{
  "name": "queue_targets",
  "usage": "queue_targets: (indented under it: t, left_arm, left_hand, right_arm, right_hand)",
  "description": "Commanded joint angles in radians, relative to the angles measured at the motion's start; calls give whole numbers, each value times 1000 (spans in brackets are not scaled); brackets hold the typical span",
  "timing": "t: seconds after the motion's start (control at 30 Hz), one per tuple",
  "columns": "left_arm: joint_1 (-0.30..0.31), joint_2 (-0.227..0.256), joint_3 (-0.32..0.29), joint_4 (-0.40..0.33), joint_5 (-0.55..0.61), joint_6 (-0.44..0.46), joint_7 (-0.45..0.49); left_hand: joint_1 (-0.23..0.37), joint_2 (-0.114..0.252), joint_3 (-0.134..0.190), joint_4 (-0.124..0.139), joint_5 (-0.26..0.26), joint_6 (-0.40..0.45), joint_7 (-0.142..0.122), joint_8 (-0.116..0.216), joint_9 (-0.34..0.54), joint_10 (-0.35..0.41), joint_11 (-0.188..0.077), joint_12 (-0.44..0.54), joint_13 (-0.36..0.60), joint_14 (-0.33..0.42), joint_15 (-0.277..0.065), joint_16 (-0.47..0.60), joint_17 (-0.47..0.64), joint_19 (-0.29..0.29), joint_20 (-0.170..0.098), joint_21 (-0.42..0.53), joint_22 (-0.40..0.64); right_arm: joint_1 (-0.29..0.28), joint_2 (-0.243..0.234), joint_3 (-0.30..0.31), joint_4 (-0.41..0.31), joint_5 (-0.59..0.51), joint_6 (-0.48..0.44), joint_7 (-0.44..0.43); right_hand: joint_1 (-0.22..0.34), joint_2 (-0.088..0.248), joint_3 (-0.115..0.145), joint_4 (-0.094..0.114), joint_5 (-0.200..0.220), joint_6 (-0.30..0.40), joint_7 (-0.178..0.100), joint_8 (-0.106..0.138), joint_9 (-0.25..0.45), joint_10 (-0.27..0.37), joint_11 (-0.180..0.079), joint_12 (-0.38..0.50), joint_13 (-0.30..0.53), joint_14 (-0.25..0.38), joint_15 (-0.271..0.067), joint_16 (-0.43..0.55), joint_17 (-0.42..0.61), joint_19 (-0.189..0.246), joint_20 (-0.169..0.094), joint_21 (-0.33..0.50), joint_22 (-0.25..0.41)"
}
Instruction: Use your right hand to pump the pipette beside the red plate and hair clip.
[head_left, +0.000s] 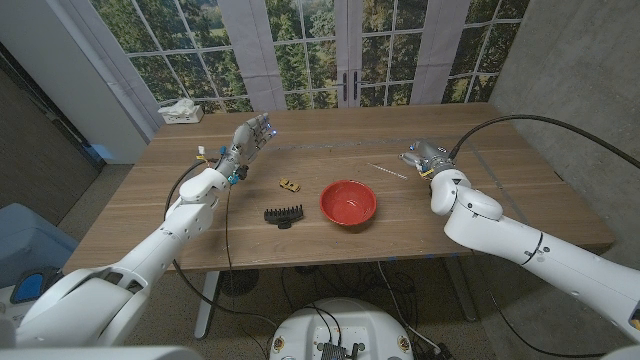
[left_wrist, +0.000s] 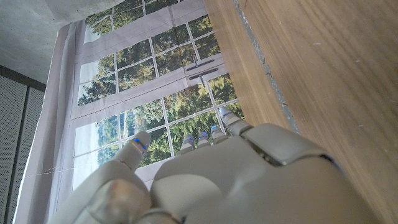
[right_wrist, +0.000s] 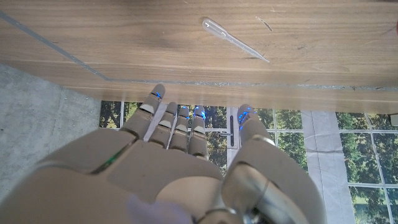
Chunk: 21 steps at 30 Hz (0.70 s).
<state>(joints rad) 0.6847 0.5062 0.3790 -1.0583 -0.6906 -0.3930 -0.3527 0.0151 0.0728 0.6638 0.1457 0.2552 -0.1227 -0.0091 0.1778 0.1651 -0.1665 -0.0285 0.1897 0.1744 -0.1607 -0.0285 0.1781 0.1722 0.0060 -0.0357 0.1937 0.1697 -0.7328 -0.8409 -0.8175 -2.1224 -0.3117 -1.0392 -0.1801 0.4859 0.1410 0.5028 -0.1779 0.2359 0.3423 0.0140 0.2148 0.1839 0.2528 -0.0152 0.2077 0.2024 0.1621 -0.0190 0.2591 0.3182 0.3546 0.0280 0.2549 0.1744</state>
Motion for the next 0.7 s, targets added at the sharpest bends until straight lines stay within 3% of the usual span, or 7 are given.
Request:
queue_targets:
  t: [0.03,0.13,0.33,0.43,0.7]
  left_arm:
    - [-2,1,-5,11,-5,-3,-7]
    - [-6,-1,-5,20,-6,-6,-13]
    - [-16,-7,-4,39,-9,-11,-28]
    - [-20,-10,-4,47,-10,-12,-32]
    - [-21,-10,-6,49,-12,-10,-32]
  left_hand:
    - [6,74,1,-8,7,3,0,3,5,-22,1,5,2,5,-2,4,2,6,-16,3,3]
    - [6,75,1,-8,7,4,-1,3,5,-22,2,5,2,6,-2,4,2,6,-16,3,3]
    - [6,76,1,-8,8,5,-1,4,5,-21,2,5,2,7,-1,4,2,7,-14,3,3]
    - [6,76,1,-8,8,5,-1,3,5,-20,2,5,2,7,-1,4,2,7,-15,3,3]
    - [6,77,2,-8,8,6,-1,3,5,-19,2,5,2,7,-2,4,2,9,-17,3,3]
  right_arm:
    - [75,28,-103,35,-59,-67,20]
    - [101,37,-144,47,-91,-96,26]
    - [140,59,-213,77,-149,-134,27]
    - [152,65,-233,89,-164,-142,31]
    - [185,74,-279,112,-190,-160,62]
  right_hand:
    - [17,-15,-12,8,-20,33,-7,9,4,30,-3,12,4,24,-14,13,6,25,-8,1,6]
    - [19,-19,-21,12,-32,53,-8,14,5,44,-4,16,5,39,-20,21,9,38,-11,3,7]
    - [94,-11,-9,-8,-45,112,7,26,5,104,1,30,6,77,-26,39,11,77,-3,9,6]
    - [137,-13,-3,-11,-45,137,1,31,5,131,-2,37,8,92,-45,47,12,80,-9,6,6]
    - [184,-30,-3,-15,-47,165,0,37,5,155,-2,42,12,98,-46,51,13,93,-7,6,6]
